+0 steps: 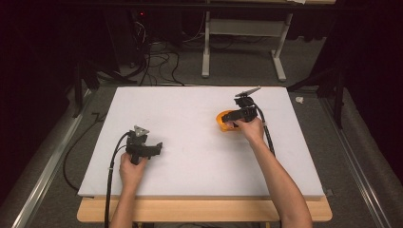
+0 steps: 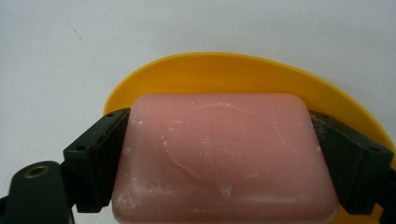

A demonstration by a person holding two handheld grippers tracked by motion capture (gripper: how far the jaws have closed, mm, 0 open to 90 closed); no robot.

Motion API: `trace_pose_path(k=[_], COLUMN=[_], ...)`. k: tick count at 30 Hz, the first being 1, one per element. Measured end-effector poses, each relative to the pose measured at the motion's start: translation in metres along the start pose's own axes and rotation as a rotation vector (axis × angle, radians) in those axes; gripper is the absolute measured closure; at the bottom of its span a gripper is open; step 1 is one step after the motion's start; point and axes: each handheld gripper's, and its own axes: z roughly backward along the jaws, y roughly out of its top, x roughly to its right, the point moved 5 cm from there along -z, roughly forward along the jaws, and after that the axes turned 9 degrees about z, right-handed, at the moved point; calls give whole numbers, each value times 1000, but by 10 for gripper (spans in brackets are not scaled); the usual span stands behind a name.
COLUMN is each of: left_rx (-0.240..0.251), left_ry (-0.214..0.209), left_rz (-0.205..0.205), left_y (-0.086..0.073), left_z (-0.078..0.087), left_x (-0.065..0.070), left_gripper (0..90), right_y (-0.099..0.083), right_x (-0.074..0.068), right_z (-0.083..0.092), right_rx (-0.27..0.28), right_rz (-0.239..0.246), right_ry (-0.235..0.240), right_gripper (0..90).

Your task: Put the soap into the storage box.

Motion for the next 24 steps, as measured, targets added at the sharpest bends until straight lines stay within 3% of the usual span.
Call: trace_pose_path(k=[13,24], left_rx=[2,1], left_ry=[0,0], left_rz=[1,2], left_y=[0,0], left_z=[0,0], left_x=[0,0], left_gripper=[161,160], right_y=[1,0], right_x=[2,1], right_z=[7,16], right_rx=[19,30], right_rz=[-33,-1], right_ry=[0,-25], right_gripper=[126,121])
